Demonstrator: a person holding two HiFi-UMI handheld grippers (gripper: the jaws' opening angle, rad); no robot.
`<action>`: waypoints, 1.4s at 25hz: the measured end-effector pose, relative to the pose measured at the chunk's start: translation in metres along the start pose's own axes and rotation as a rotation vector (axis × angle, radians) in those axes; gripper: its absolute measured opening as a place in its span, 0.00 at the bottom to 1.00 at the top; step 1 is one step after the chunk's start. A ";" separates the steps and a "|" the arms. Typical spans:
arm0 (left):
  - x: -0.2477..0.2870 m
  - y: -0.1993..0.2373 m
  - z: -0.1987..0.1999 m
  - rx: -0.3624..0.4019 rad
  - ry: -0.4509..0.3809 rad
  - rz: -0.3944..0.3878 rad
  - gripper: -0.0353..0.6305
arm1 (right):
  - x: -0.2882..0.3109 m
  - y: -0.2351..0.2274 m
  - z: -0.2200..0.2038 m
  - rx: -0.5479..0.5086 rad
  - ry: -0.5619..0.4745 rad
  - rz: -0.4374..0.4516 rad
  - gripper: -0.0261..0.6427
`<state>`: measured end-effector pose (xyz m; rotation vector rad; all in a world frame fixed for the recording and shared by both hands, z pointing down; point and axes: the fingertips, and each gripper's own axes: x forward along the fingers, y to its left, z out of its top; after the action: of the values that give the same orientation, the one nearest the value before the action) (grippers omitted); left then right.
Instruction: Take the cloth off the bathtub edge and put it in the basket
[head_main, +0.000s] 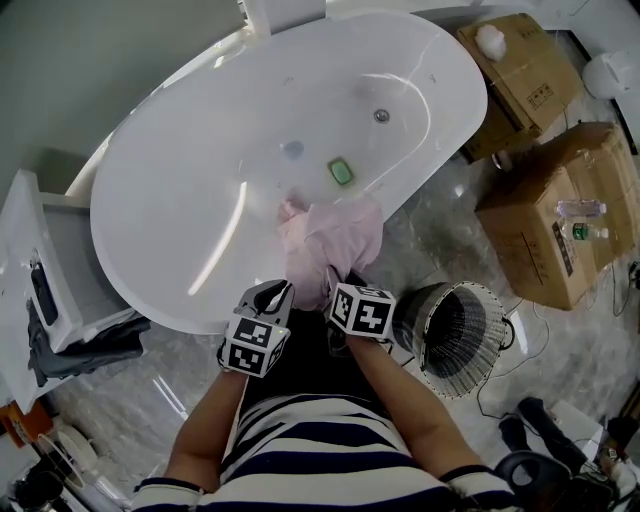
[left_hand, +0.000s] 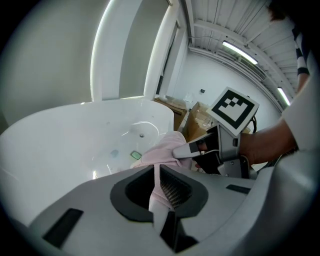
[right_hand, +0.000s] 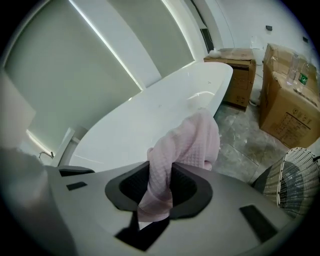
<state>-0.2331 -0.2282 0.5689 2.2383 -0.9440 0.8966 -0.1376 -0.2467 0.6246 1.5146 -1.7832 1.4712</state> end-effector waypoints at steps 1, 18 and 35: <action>-0.001 -0.001 -0.001 0.006 -0.003 -0.005 0.09 | -0.005 0.003 0.001 -0.011 -0.011 0.013 0.22; -0.018 -0.018 -0.004 0.144 -0.044 -0.051 0.38 | -0.153 0.049 0.049 -0.130 -0.231 0.242 0.22; 0.018 -0.071 0.066 0.423 -0.178 0.043 0.51 | -0.309 0.056 0.039 -0.165 -0.368 0.351 0.22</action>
<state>-0.1457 -0.2377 0.5252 2.7013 -0.9524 1.0044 -0.0661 -0.1374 0.3368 1.5173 -2.4253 1.2022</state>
